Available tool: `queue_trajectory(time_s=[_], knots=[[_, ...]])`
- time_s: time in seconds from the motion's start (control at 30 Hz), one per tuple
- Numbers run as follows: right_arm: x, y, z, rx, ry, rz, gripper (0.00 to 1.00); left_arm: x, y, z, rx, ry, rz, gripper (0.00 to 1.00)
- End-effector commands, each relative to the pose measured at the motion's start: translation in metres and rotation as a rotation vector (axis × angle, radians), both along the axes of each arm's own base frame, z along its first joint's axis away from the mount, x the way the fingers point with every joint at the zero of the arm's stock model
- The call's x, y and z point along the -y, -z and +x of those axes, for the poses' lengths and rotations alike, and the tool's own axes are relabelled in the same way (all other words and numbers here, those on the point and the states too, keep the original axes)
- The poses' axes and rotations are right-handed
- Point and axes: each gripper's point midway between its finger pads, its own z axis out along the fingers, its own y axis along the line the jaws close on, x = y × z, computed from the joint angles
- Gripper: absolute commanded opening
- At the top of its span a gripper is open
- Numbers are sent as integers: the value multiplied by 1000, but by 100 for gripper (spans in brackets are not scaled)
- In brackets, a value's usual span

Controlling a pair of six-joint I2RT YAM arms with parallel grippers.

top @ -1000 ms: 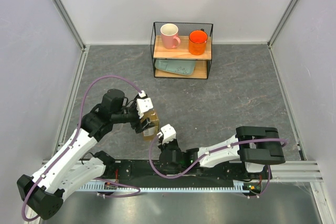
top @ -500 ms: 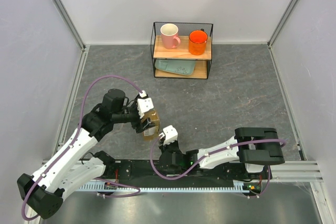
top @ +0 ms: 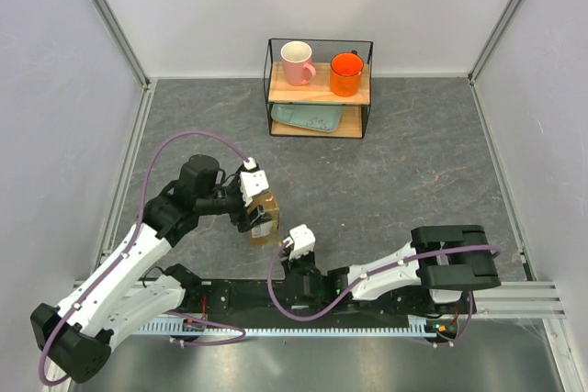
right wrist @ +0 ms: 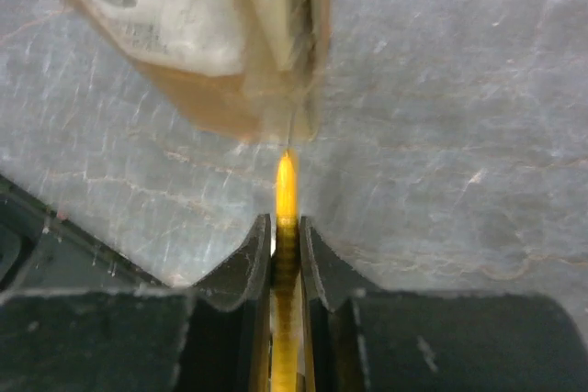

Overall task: Unpack the express box
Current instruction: Cut the express box at the center of the board.

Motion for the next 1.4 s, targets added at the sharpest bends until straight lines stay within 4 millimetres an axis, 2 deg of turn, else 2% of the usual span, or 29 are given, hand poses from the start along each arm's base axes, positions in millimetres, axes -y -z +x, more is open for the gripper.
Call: queue_trajectory(time_s=[0.0,0.17,0.3,0.4,0.47,0.53,0.57,0.67,0.83,0.97,1.07,1.13,1.17,1.23,1.27,1.33,1.37], knots=[[74,117,-82,-274,-285,-455,0,-39,79,-25,-203,-33,253,10],[81,124,-84,-284,-274,-452,0,-39,75,-24,-201,-31,243,9],[78,114,-76,-245,-243,-433,0,-39,74,-25,-201,-28,239,9],[79,94,-61,-172,-192,-423,0,-39,73,-26,-203,-25,239,9],[82,74,-50,-112,-154,-408,0,-37,73,-27,-208,-17,237,9],[92,61,-42,-76,-118,-406,0,-35,68,-27,-210,-11,227,8],[90,43,-35,-45,-90,-357,0,-34,67,-28,-215,-5,222,8],[99,23,-25,-10,-44,-300,0,-31,63,-31,-223,22,206,7],[108,19,-13,3,7,-315,0,-19,48,-40,-236,105,156,5],[115,27,-10,-6,38,-317,0,-9,31,-56,-278,208,97,4],[114,21,-8,-10,50,-287,1,-2,17,-69,-316,281,52,4],[108,14,-9,-8,35,-264,10,1,6,-74,-324,311,23,4],[106,7,-9,2,19,-257,24,4,0,-78,-333,331,-3,4],[104,-6,-8,17,11,-232,40,9,-14,-79,-337,338,-36,4],[103,-20,-6,32,3,-202,53,11,-22,-84,-350,363,-65,4],[105,-33,-4,52,-5,-176,61,15,-36,-87,-371,369,-102,4],[106,-48,-2,63,1,-126,67,18,-43,-90,-386,382,-127,4]])
